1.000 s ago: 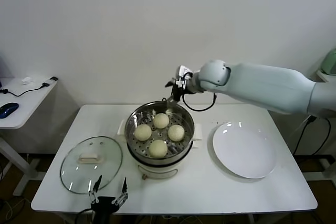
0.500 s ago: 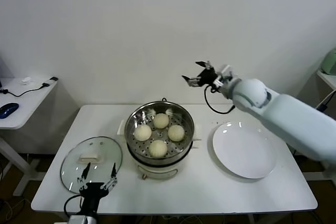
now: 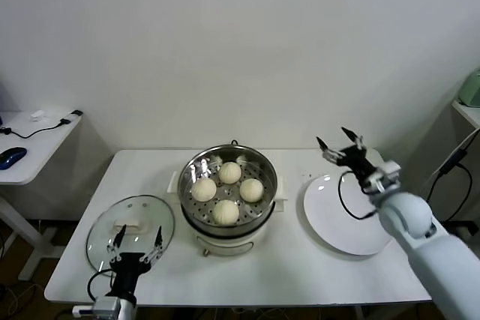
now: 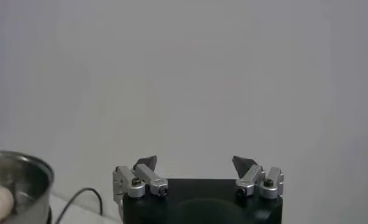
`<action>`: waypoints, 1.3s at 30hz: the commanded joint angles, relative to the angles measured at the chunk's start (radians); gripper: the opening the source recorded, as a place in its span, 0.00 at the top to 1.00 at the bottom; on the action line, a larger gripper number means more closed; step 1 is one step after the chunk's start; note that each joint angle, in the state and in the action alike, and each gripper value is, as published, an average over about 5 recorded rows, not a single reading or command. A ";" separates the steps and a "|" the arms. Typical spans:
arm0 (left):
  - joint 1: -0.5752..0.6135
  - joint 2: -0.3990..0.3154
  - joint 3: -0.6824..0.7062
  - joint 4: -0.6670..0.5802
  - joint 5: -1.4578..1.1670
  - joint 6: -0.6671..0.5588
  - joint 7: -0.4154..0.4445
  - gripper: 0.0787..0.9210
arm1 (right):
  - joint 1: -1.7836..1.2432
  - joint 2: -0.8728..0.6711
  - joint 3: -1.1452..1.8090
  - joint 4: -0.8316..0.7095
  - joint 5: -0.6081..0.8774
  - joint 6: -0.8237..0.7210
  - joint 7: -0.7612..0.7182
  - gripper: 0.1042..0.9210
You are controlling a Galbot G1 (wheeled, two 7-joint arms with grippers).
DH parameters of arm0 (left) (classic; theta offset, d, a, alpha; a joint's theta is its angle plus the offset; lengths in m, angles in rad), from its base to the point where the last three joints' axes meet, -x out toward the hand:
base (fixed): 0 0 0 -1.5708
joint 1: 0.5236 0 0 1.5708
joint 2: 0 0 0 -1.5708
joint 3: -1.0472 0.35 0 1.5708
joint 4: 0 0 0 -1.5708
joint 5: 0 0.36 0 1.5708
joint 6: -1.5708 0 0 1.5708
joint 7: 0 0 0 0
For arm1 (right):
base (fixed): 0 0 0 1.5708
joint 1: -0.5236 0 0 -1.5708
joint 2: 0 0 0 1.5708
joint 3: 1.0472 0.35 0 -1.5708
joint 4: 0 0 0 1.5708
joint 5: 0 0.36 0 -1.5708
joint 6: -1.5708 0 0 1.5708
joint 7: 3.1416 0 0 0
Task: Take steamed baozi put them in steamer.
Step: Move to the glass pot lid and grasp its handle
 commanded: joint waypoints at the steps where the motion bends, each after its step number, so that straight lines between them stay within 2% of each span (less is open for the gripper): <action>1: -0.014 0.003 -0.011 0.020 0.027 -0.001 0.003 0.12 | -0.462 0.248 0.359 -0.007 -0.148 0.256 -0.066 0.12; 5: -0.017 0.012 -0.007 0.038 0.079 -0.014 -0.051 0.12 | -0.491 0.324 0.358 -0.010 -0.170 0.287 -0.060 0.12; 7: -0.020 0.021 0.001 0.045 0.159 -0.016 -0.125 0.12 | -0.500 0.355 0.354 -0.013 -0.187 0.292 -0.058 0.12; 10: -0.023 0.038 -0.002 0.064 0.326 -0.038 -0.225 0.12 | -0.510 0.388 0.345 -0.019 -0.219 0.289 -0.050 0.12; 15: -0.036 0.078 -0.040 0.150 0.688 -0.113 -0.341 0.12 | -0.518 0.410 0.323 -0.025 -0.281 0.246 -0.034 0.12; 20: -0.041 0.136 -0.049 0.278 0.988 -0.080 -0.442 0.12 | -0.502 0.431 0.303 -0.027 -0.301 0.222 -0.011 0.12; 25: -0.070 0.163 -0.038 0.388 1.125 -0.008 -0.447 0.12 | -0.488 0.443 0.295 -0.024 -0.311 0.212 0.002 0.12; 31: -0.146 0.165 -0.033 0.502 1.223 0.006 -0.450 0.12 | -0.490 0.448 0.298 -0.020 -0.313 0.210 0.006 0.12; 39: -0.228 0.174 -0.021 0.573 1.251 0.008 -0.448 0.12 | -0.505 0.456 0.310 -0.019 -0.309 0.213 0.009 0.12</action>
